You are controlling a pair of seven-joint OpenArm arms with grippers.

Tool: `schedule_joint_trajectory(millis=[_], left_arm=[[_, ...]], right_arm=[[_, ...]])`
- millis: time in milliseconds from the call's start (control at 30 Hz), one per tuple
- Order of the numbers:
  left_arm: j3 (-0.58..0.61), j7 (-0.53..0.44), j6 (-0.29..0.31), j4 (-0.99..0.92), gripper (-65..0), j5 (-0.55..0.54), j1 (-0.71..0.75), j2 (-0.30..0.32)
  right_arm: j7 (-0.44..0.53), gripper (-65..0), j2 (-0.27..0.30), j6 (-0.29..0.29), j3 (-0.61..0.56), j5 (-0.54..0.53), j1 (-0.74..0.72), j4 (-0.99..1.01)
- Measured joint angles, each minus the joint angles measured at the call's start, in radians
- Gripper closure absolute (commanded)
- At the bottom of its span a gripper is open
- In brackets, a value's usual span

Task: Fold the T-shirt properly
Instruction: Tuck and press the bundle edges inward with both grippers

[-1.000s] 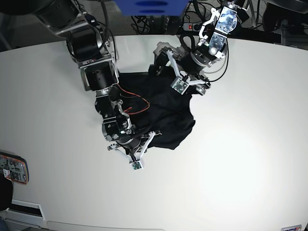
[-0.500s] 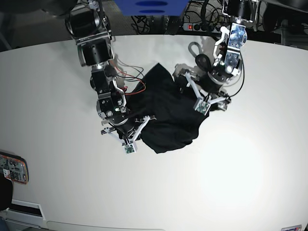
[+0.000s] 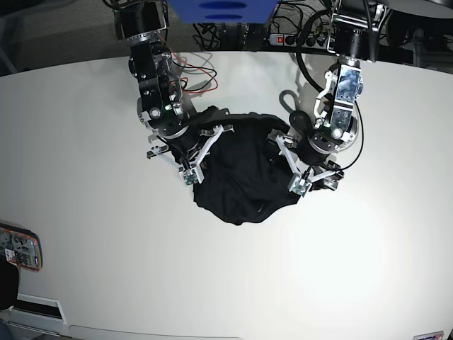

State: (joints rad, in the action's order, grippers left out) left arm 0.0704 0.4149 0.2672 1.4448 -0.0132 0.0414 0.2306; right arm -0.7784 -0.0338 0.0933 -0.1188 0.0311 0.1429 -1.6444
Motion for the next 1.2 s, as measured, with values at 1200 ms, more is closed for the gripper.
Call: schedule_joint_trajectory(millis=[1200], left_arm=[[0.125,0.016,-0.009,-0.020,-65.0,-0.226,-0.034,0.100]], right_arm=[[-0.006,0.0,0.040,0.003,-0.071,-0.001,0.057,-0.070]])
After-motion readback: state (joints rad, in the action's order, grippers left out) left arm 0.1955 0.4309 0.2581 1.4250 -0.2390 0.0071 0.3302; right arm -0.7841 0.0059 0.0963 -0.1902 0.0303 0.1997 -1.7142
